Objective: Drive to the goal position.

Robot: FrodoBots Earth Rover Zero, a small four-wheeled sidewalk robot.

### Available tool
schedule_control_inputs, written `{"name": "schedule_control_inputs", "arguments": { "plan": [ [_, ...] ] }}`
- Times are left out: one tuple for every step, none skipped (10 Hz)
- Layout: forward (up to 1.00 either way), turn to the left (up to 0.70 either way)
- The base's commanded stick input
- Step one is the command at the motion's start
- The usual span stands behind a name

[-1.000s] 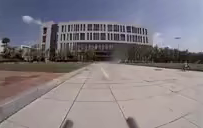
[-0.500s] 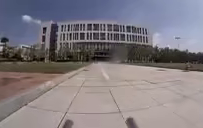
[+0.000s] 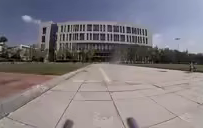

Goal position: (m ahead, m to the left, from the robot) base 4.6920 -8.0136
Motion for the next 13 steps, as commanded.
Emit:
{"name": "schedule_control_inputs", "arguments": {
  "plan": [
    [0.70, 0.00],
    [0.70, 0.00],
    [0.70, 0.00],
    [0.70, 0.00],
    [0.70, 0.00],
    [0.70, 0.00],
    [0.70, 0.00],
    [0.70, 0.00],
    [0.70, 0.00],
    [0.70, 0.00],
    [0.70, 0.00],
    [0.70, 0.00],
    [0.70, 0.00]
  ]
}}
